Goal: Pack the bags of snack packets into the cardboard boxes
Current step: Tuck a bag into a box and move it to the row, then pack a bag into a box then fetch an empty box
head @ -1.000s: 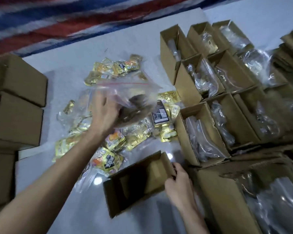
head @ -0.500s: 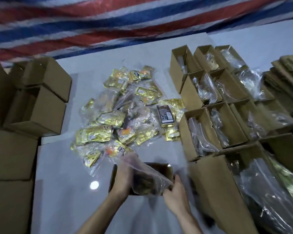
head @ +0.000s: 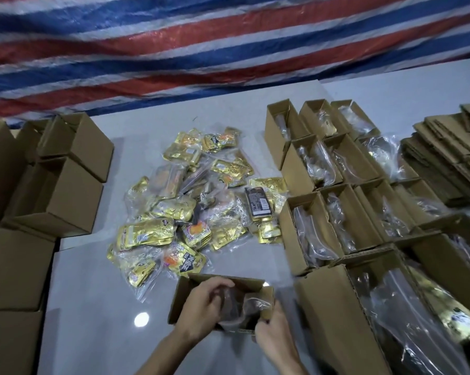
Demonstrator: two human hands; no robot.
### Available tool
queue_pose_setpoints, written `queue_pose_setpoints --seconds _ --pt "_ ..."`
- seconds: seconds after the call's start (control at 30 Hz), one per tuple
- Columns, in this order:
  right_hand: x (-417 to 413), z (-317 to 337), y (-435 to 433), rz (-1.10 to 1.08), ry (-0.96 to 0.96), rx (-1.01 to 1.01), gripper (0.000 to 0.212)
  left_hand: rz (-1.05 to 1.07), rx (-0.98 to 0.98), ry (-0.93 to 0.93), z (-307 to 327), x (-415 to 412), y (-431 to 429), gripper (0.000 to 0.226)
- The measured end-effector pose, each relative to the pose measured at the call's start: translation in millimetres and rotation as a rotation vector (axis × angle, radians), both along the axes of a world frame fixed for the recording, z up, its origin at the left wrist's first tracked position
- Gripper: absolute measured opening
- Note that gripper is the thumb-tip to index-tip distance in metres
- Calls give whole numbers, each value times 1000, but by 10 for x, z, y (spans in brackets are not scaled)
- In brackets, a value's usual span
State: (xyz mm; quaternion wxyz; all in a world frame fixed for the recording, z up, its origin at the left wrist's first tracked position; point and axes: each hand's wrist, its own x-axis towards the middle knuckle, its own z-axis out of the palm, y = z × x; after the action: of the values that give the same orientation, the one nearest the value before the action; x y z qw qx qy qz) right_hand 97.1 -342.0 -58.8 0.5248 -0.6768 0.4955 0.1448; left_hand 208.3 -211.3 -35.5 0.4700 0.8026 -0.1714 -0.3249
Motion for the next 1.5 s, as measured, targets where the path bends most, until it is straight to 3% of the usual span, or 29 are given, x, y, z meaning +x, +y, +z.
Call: queue_pose_setpoints --seconds 0.13,0.23,0.3,0.37,0.43,0.5,0.57,0.67,0.73,0.87,1.0,1.17,1.3,1.43,1.5 --pt "-17 -66 -1 -7 12 -1 67 -175 -106 10 66 -19 131 44" --pt "-43 -68 8 8 8 -8 64 -435 164 -114 33 -59 87 37" --pt "-59 -56 5 0 5 -7 64 -509 309 -78 -29 -24 45 32" --pt "-68 -48 12 -19 25 10 65 -427 250 142 -53 73 14 8" --pt "-78 -54 27 -17 41 24 67 -296 236 331 -102 196 0 18" --pt "-97 -81 30 -15 42 28 70 -202 295 396 -137 253 -32 17" --pt "-119 -121 30 -25 38 32 71 -160 386 369 -213 232 -83 18" --pt "-132 -169 52 -66 37 32 69 -180 602 302 -175 137 -149 56" --pt "-129 -190 66 -108 37 38 62 -168 653 256 -125 123 -184 69" --pt "-104 -168 54 -143 14 36 42 -159 673 17 -5 76 -186 37" --pt "-78 -139 0 -115 -21 0 29 -170 503 -174 257 -51 -156 16" --pt "-88 -113 -31 -55 -66 -9 24 -336 -93 -10 472 -77 -25 13" --pt "-94 -139 -25 -75 -45 -1 34 -277 -217 88 431 18 126 13" --pt "-92 -162 0 -70 -16 5 34 -291 162 -21 134 209 161 19" --pt "-94 -171 7 -84 -10 11 30 -276 415 -71 -100 272 99 9"
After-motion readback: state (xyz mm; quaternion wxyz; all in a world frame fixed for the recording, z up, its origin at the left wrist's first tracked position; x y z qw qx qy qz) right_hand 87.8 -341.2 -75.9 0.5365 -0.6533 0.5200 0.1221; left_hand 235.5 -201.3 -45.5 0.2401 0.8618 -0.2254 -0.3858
